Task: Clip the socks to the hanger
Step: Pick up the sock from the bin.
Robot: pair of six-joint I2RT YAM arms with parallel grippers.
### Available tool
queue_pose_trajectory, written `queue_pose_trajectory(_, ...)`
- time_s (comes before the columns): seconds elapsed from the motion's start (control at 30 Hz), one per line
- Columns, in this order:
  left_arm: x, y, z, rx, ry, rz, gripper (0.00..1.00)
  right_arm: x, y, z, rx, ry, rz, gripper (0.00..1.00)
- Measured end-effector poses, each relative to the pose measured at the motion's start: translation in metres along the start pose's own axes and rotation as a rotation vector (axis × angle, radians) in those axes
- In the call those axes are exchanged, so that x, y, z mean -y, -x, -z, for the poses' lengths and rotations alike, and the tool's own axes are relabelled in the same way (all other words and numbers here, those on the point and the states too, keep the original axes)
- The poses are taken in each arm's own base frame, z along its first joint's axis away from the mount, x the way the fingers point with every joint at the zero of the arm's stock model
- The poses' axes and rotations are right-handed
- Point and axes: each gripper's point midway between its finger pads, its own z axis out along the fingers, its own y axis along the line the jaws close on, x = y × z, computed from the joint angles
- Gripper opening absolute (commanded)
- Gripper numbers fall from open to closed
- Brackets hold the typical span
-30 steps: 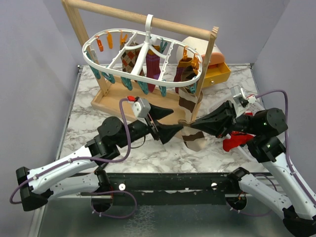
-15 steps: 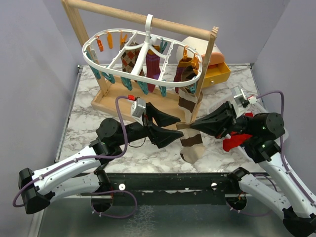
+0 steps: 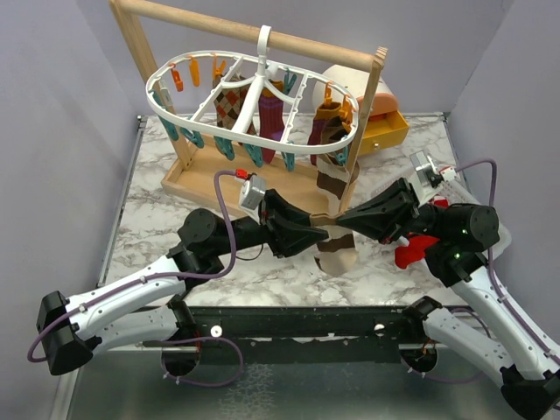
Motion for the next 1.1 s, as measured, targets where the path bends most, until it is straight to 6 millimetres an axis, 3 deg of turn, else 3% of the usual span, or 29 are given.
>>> queue_pose_trajectory(0.27, 0.001, 0.003, 0.0, 0.027, -0.015, -0.015, 0.33, 0.001, -0.005, 0.001, 0.01, 0.005, -0.025, 0.01)
queue_pose_trajectory(0.33, 0.001, 0.003, 0.0, 0.03, -0.016, -0.017, 0.22, 0.001, -0.005, 0.001, 0.01, 0.006, -0.029, 0.0)
queue_pose_trajectory(0.4, 0.001, 0.003, 0.0, 0.032, -0.019, -0.018, 0.02, 0.001, -0.005, 0.001, 0.011, 0.007, -0.03, 0.01)
queue_pose_trajectory(0.43, 0.002, 0.003, 0.0, 0.036, -0.021, -0.02, 0.0, 0.001, -0.005, 0.001, 0.012, 0.008, -0.029, 0.01)
queue_pose_trajectory(0.53, 0.002, 0.004, 0.0, 0.042, -0.025, -0.03, 0.0, 0.002, -0.006, 0.001, 0.009, 0.004, -0.032, 0.41)
queue_pose_trajectory(0.63, 0.001, 0.0, 0.006, 0.039, -0.017, -0.049, 0.0, 0.008, -0.007, 0.001, -0.015, -0.031, -0.043, 0.56)
queue_pose_trajectory(0.77, -0.008, -0.005, 0.024, 0.005, 0.065, -0.108, 0.0, 0.015, 0.007, -0.003, -0.049, -0.108, -0.009, 0.6)
queue_pose_trajectory(1.0, -0.028, 0.008, 0.074, -0.027, 0.294, -0.275, 0.0, 0.022, 0.057, -0.013, -0.063, -0.223, 0.084, 0.58)
queue_pose_trajectory(1.1, -0.039, 0.007, 0.092, -0.051, 0.383, -0.319, 0.0, 0.035, 0.063, -0.018, -0.08, -0.284, 0.068, 0.58)
